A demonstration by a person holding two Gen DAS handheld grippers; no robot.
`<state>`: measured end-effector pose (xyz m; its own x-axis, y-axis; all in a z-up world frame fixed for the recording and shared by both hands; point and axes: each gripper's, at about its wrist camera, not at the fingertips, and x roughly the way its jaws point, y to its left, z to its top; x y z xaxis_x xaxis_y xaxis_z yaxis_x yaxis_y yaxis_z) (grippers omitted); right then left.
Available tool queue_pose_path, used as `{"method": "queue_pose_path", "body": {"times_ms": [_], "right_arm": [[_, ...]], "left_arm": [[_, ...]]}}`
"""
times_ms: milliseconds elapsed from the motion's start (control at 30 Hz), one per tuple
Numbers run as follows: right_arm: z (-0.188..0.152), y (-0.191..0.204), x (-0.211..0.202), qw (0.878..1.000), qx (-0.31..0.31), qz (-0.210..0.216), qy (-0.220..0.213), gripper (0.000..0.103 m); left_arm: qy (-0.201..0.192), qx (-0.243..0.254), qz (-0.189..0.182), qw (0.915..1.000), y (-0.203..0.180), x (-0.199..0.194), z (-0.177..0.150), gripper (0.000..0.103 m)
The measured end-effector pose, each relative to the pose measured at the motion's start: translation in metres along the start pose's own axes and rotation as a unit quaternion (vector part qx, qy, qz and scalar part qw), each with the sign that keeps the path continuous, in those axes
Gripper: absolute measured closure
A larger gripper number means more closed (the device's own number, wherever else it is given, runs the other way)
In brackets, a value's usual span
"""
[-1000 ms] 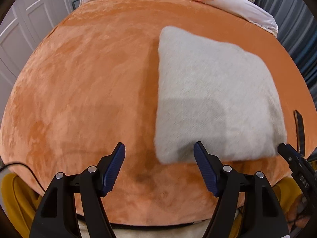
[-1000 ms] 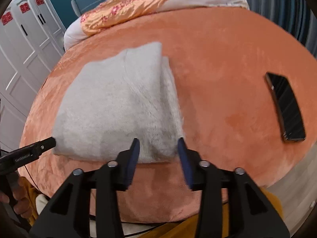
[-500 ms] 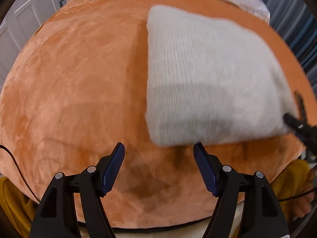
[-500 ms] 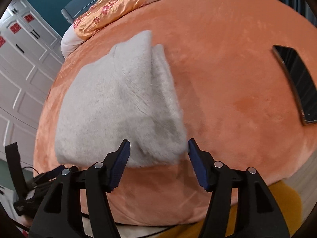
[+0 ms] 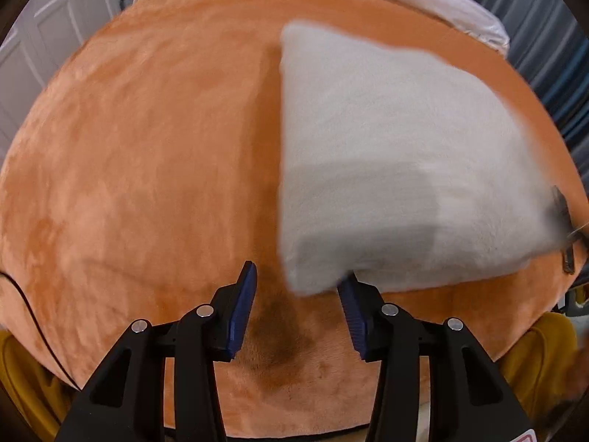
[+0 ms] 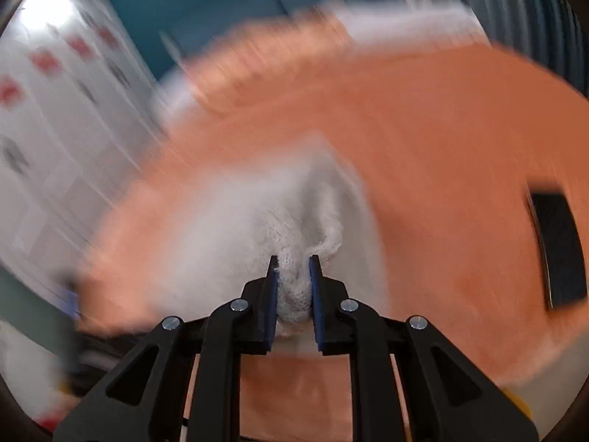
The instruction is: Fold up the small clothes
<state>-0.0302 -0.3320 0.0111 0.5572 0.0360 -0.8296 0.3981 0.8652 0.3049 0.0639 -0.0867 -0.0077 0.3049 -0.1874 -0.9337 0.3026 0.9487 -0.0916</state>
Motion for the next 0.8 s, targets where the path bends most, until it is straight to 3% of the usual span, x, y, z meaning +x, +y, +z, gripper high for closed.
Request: {"method": "queue_pose_path", "body": {"times_ms": [133, 267, 367, 433, 567, 767, 800], "right_arm": [[0.001, -0.005, -0.01, 1.0, 0.019, 0.013, -0.013, 0.084], [0.003, 0.002, -0.027, 1.0, 0.002, 0.004, -0.023, 0.077], [0.002, 0.003, -0.032, 1.0, -0.001, -0.002, -0.031, 0.071], [-0.003, -0.003, -0.032, 0.999, 0.006, 0.001, -0.032, 0.055], [0.004, -0.015, -0.017, 1.0, 0.02, 0.008, -0.023, 0.044], [0.009, -0.023, 0.003, 0.998, 0.044, 0.046, -0.008, 0.033], [0.009, -0.024, 0.006, 0.997, 0.047, 0.055, -0.006, 0.033]], "left_arm": [[0.001, -0.001, -0.005, 1.0, 0.006, -0.011, 0.001, 0.056], [-0.016, -0.008, -0.04, 0.999, 0.013, -0.044, 0.001, 0.056], [-0.057, -0.019, -0.051, 0.9969, 0.017, -0.074, 0.009, 0.039], [-0.08, -0.029, -0.063, 0.9944, 0.015, -0.081, 0.021, 0.029], [-0.067, -0.031, -0.079, 0.9941, -0.004, -0.065, 0.044, 0.028], [-0.037, -0.028, -0.059, 0.9972, -0.036, -0.026, 0.062, 0.027], [-0.034, -0.03, -0.054, 0.9975, -0.038, -0.021, 0.063, 0.023]]}}
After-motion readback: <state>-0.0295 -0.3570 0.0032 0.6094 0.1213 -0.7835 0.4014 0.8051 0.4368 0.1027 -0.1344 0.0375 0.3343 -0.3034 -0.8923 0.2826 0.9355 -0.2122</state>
